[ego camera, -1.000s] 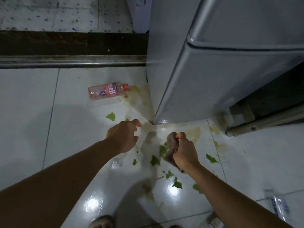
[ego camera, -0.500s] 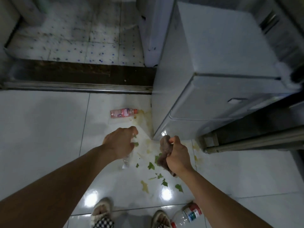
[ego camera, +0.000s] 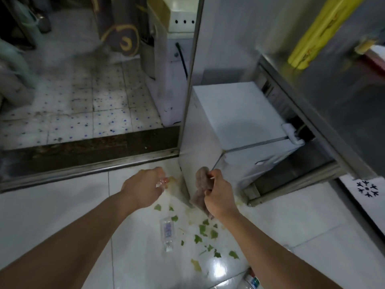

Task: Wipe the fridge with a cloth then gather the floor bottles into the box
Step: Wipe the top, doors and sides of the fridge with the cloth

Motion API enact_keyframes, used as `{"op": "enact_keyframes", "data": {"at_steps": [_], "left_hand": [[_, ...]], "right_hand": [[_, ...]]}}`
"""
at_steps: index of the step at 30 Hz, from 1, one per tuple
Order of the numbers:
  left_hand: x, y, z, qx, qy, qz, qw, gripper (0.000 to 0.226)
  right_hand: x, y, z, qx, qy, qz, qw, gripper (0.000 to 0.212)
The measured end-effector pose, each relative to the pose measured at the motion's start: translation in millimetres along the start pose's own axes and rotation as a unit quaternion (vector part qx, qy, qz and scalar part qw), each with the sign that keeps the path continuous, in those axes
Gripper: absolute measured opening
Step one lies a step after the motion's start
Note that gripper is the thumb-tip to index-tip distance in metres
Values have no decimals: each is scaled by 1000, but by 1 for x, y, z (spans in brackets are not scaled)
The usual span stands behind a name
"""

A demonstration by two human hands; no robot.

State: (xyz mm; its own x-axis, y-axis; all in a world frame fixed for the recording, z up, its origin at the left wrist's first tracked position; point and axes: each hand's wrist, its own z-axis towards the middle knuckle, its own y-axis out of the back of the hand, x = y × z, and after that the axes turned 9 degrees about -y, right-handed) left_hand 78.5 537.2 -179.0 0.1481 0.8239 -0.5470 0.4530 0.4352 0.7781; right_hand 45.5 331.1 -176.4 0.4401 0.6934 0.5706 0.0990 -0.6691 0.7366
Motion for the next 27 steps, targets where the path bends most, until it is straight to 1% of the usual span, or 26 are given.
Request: {"op": "enact_keyframes", "data": {"at_steps": [3, 6, 10, 14, 18, 22, 25, 27], "left_hand": [[-15, 30, 9, -4, -4, -6, 1000, 39], [-32, 55, 26, 6, -24, 12, 1000, 45], [-53, 85, 53, 8, -58, 39, 997, 39], [-68, 108, 83, 27, -86, 54, 994, 36], [-78, 126, 122, 26, -117, 53, 991, 32], [-77, 142, 166, 38, -158, 47, 986, 37], [-72, 150, 200, 63, -198, 60, 976, 36], [-67, 155, 222, 90, -236, 73, 965, 33]], "right_hand": [[22, 25, 3, -28, 0, 16, 999, 38], [41, 51, 13, -44, -10, 35, 998, 38], [56, 84, 36, -79, -15, 63, 995, 37], [61, 106, 57, -116, -39, 89, 989, 33], [67, 118, 79, -139, -75, 105, 982, 33], [76, 117, 101, -165, -118, 110, 973, 38], [82, 109, 112, -189, -158, 122, 961, 44], [89, 101, 117, -219, -186, 125, 950, 45]]}}
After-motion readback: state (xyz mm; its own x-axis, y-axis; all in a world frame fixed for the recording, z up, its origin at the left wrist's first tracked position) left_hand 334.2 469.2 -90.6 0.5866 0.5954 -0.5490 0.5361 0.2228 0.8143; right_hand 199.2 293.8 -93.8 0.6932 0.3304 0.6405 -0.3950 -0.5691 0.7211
